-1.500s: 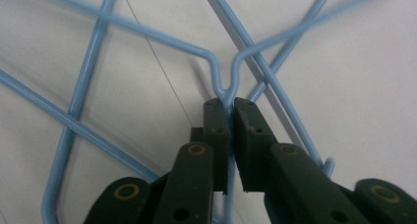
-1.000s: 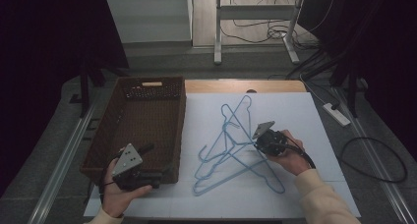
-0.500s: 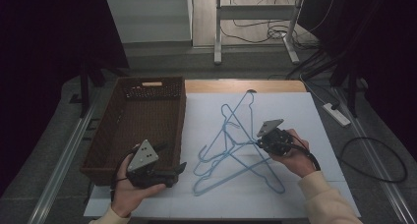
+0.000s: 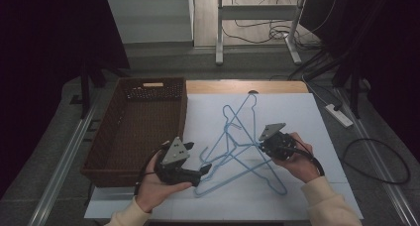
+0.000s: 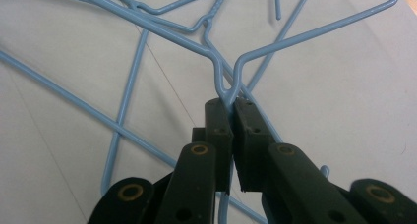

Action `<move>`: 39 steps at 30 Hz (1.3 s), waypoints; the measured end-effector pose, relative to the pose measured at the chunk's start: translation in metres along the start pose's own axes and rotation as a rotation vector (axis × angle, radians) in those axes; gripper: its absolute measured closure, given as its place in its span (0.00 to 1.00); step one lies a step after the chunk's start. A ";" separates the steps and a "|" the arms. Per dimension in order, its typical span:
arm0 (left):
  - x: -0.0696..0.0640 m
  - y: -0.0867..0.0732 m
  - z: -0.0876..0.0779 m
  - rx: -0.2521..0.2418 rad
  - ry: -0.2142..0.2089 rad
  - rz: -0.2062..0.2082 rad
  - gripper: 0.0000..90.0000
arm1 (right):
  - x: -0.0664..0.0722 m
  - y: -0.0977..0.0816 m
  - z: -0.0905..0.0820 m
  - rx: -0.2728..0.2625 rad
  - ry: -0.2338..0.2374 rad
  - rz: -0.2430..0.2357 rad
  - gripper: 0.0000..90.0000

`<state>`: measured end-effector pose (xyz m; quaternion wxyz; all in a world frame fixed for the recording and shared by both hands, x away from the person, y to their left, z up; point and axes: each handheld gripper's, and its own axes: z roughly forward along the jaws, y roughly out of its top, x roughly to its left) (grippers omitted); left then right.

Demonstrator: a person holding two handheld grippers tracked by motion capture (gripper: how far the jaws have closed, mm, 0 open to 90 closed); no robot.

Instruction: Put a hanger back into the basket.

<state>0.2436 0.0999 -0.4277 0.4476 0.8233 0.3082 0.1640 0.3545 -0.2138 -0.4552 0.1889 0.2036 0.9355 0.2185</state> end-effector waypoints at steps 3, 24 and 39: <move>-0.007 0.004 0.017 0.034 -0.020 0.012 0.18 | 0.003 0.000 -0.002 0.003 -0.005 -0.004 0.96; -0.032 0.010 0.081 0.185 -0.021 0.102 0.28 | 0.017 0.001 -0.006 0.009 -0.002 0.001 0.96; -0.035 0.008 0.103 0.296 0.007 0.110 0.55 | 0.023 0.003 -0.012 0.002 -0.005 0.003 0.96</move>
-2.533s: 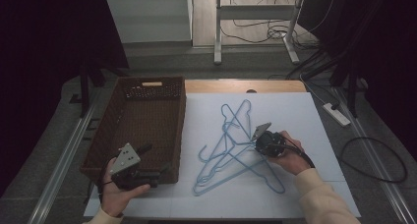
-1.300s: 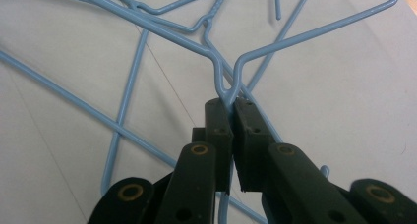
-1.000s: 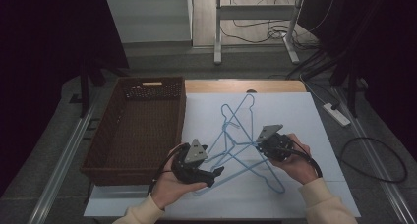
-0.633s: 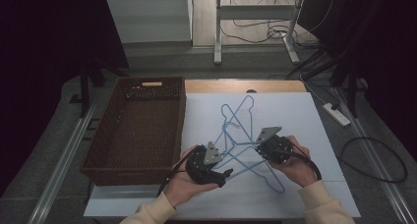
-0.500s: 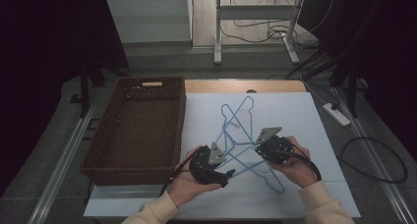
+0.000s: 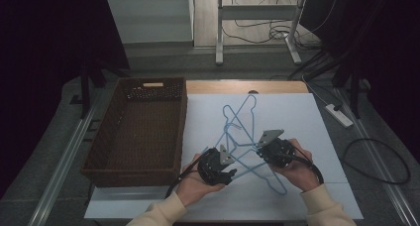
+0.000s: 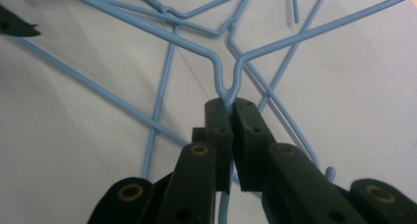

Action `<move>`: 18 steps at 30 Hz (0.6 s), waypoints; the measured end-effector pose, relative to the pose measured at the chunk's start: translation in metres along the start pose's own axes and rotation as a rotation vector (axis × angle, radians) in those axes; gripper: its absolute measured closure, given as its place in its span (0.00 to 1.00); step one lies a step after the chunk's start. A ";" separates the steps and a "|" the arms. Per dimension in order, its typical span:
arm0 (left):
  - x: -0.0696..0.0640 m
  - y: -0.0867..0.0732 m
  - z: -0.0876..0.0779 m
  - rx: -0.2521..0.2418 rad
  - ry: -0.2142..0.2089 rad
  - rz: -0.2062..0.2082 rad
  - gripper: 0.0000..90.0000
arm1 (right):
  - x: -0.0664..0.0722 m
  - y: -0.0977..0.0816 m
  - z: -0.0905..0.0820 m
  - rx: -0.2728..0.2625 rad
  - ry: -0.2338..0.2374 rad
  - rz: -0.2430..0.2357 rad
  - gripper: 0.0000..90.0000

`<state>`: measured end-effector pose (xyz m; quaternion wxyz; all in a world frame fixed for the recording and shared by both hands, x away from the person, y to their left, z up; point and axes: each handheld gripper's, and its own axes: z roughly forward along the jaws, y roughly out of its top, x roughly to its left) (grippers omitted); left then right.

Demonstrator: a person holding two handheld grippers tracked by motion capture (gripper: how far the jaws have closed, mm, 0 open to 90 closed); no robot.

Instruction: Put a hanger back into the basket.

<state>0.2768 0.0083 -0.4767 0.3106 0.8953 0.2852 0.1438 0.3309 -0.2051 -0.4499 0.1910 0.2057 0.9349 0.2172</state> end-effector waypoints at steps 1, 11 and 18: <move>0.000 0.000 0.001 0.003 0.000 -0.002 0.58 | 0.000 0.000 0.000 -0.001 -0.002 0.000 0.96; 0.003 0.002 -0.002 0.002 -0.024 -0.006 0.95 | 0.002 0.001 -0.001 -0.006 0.010 -0.004 0.96; 0.005 0.002 -0.007 -0.003 -0.029 -0.017 0.96 | 0.001 0.002 -0.003 -0.029 0.018 0.005 0.95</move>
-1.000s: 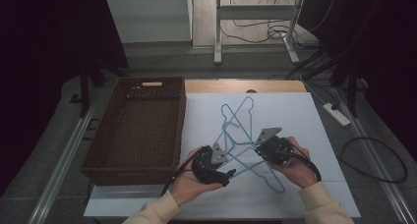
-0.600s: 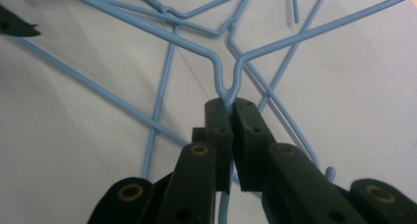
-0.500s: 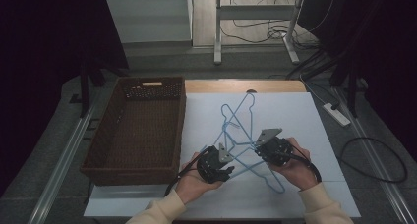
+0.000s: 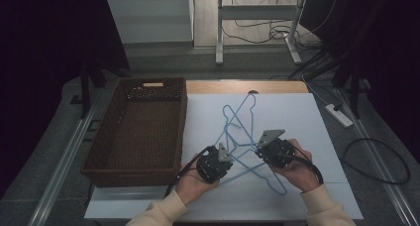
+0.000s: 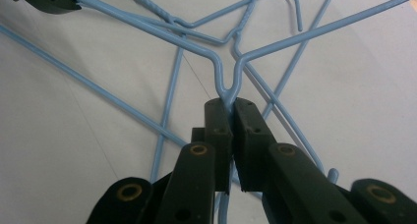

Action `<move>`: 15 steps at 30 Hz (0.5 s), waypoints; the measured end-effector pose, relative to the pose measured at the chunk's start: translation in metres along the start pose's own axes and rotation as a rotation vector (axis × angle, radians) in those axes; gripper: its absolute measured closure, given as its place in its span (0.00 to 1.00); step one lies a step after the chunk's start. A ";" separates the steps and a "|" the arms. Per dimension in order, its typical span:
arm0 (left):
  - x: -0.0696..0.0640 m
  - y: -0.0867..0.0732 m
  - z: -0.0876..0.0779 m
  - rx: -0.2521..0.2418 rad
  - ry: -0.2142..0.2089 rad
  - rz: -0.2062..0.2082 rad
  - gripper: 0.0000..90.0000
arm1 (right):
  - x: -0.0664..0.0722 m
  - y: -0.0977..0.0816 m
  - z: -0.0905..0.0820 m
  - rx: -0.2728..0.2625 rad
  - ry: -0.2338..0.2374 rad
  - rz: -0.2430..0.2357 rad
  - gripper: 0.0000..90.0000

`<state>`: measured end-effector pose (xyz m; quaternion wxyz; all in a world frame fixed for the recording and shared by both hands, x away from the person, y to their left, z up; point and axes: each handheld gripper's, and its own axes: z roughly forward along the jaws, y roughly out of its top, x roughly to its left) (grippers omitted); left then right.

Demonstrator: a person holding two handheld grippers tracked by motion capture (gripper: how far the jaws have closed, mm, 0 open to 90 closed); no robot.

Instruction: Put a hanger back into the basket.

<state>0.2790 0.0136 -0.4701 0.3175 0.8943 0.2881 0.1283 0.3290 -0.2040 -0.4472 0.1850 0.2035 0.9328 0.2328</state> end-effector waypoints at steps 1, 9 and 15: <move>0.000 0.000 -0.001 -0.002 0.000 -0.004 0.96 | 0.000 0.000 0.000 -0.003 0.002 0.001 0.95; 0.000 0.000 -0.001 0.002 -0.013 -0.010 0.96 | 0.001 0.000 -0.002 -0.005 0.001 0.002 0.95; 0.003 -0.001 -0.002 -0.002 -0.031 -0.017 0.96 | 0.001 0.001 -0.002 -0.008 0.007 0.002 0.95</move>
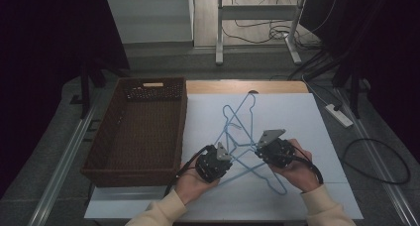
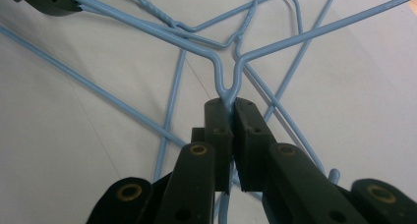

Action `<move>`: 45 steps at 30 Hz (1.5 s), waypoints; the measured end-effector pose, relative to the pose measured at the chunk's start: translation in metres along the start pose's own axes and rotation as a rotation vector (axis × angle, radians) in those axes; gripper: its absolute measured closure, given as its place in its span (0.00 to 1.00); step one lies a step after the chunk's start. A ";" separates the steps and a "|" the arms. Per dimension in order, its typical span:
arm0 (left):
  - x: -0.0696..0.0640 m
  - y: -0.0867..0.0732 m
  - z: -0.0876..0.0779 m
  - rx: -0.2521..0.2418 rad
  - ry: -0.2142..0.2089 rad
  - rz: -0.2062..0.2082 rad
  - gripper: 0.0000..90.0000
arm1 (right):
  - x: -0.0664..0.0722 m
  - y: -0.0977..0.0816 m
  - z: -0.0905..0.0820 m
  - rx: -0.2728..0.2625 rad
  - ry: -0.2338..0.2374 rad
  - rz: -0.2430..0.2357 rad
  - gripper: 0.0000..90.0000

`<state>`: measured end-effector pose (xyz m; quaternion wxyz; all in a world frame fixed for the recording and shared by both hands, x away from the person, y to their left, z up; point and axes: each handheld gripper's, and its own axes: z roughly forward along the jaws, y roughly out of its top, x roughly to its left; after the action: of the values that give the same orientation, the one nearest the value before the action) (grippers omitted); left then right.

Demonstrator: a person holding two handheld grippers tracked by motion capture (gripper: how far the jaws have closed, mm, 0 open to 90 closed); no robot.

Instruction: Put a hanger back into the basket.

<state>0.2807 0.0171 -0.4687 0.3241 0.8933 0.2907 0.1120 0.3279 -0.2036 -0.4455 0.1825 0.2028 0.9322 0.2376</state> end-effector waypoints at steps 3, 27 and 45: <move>0.001 -0.001 -0.001 -0.005 -0.007 -0.004 0.96 | 0.000 0.000 0.000 -0.006 -0.001 -0.001 0.95; 0.016 -0.001 -0.021 -0.126 -0.070 -0.126 0.97 | -0.014 -0.002 -0.063 -0.533 -0.066 0.227 0.36; 0.029 0.003 -0.048 -0.221 -0.094 -0.208 0.97 | -0.026 -0.043 -0.103 -0.664 -0.071 0.336 0.33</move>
<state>0.2867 0.0576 -0.4297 0.4433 0.8215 0.3522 0.0670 0.2926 -0.2890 -0.3768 0.2291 0.2908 0.7511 0.5466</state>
